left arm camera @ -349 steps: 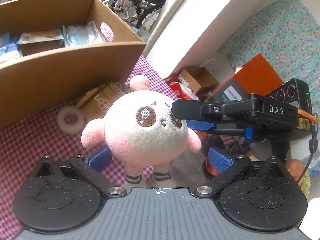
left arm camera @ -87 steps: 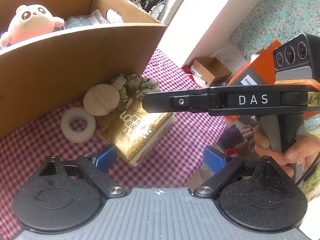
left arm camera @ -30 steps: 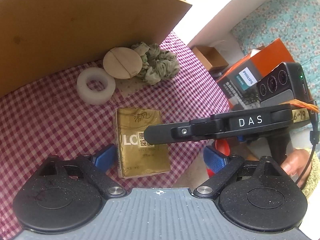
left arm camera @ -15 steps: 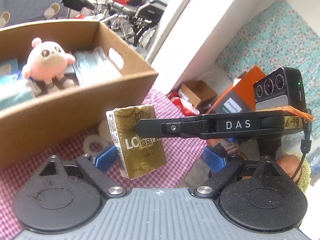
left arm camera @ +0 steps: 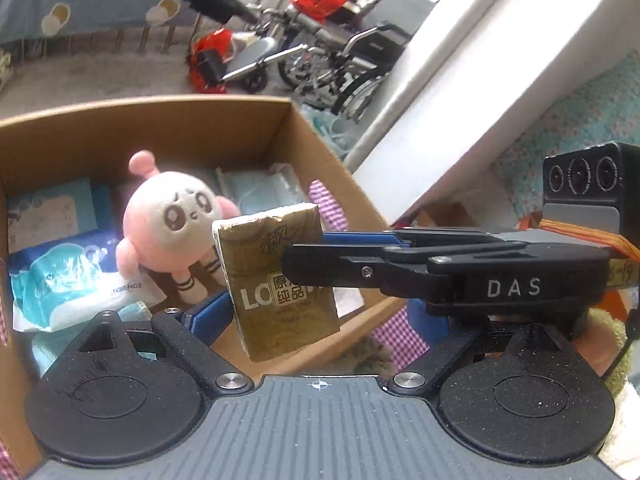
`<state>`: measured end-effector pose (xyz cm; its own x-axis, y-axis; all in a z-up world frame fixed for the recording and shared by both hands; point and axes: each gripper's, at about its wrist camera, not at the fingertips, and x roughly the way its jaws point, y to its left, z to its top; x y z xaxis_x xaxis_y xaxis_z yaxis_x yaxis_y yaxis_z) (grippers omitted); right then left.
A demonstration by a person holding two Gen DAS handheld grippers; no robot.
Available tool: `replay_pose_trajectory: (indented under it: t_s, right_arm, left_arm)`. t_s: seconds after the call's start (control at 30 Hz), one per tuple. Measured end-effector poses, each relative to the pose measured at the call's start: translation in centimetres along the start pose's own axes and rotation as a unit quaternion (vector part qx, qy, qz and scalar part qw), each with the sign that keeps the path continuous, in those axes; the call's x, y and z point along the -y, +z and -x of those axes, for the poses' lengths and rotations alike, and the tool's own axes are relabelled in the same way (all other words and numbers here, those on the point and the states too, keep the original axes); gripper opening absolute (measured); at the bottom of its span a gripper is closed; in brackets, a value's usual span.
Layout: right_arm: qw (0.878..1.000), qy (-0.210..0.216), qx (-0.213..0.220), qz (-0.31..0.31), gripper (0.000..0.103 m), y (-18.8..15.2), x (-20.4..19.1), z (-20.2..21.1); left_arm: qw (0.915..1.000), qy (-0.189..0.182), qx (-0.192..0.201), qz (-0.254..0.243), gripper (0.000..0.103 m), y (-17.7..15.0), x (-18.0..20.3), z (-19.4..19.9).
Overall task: Organize soft objects
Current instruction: 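Lift the gold tissue pack with the right gripper and carry it into the box, then lower the tissue pack beside the plush toy and open the right gripper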
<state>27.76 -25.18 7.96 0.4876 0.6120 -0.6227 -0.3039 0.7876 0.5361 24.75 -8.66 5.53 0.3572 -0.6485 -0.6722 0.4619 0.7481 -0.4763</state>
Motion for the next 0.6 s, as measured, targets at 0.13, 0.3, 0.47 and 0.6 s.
replay_pose_trajectory:
  t_s: [0.13,0.3,0.47,0.6]
  right_arm:
    - [0.996,0.000,-0.080,-0.043,0.040,0.4,3.2,-4.3]
    - [0.985,-0.007,-0.156,-0.080,0.040,0.0,5.8,-7.8]
    - [0.974,-0.018,-0.200,-0.102,0.041,0.0,7.0,-9.9]
    - [0.971,-0.026,-0.212,-0.108,0.043,0.1,7.3,-10.2]
  left_arm:
    - [0.9966,0.005,-0.057,0.060,0.094,0.6,-3.6,-3.3]
    - [0.9884,-0.001,-0.115,0.099,0.094,0.0,-5.8,-6.1]
    - [0.9817,0.006,-0.156,0.110,0.094,-0.5,-6.8,-7.8]
    - [0.9803,0.017,-0.162,0.112,0.099,-0.5,-7.0,-7.9]
